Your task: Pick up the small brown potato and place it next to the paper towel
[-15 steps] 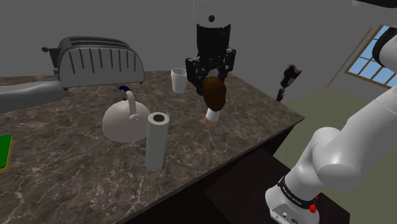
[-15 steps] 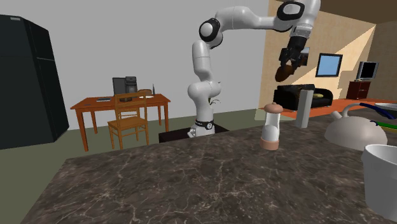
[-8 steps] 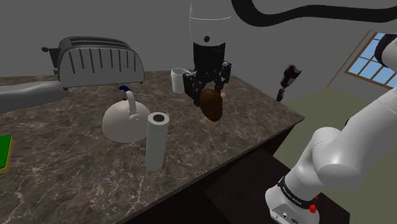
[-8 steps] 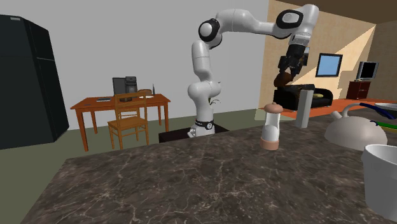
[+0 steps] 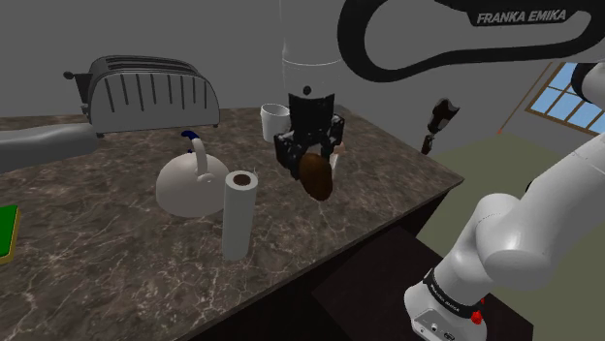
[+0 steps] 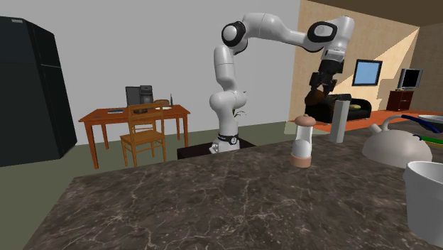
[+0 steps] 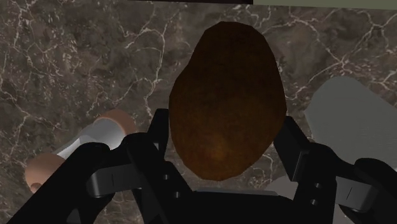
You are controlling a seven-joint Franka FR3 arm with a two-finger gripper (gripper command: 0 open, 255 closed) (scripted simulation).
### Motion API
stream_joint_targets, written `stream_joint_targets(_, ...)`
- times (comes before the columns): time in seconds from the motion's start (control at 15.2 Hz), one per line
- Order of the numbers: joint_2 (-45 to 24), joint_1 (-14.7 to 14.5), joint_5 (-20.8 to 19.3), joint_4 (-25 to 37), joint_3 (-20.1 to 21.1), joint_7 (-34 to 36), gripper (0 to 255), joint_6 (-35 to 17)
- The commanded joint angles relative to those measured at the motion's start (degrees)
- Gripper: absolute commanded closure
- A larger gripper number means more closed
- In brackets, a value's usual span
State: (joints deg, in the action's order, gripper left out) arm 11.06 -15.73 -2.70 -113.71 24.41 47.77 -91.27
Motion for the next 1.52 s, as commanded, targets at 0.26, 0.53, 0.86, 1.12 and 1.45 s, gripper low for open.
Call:
stream_joint_targets(0.26, -0.3, -0.1, -0.1, -4.3, 0.2, 0.5, 255, -4.6)
stream_joint_targets(0.53, -0.9, -0.1, -0.2, -6.9, 0.3, 1.0, 255, -7.7)
stream_joint_targets(0.86, -1.9, -0.2, -0.6, -9.8, 0.6, 1.7, 255, -11.5)
stream_joint_targets(1.12, -2.9, -0.2, -1.0, -12.0, 0.8, 2.3, 255, -14.5)
stream_joint_targets(1.45, -4.5, -0.2, -1.6, -14.4, 1.0, 3.2, 255, -18.3)
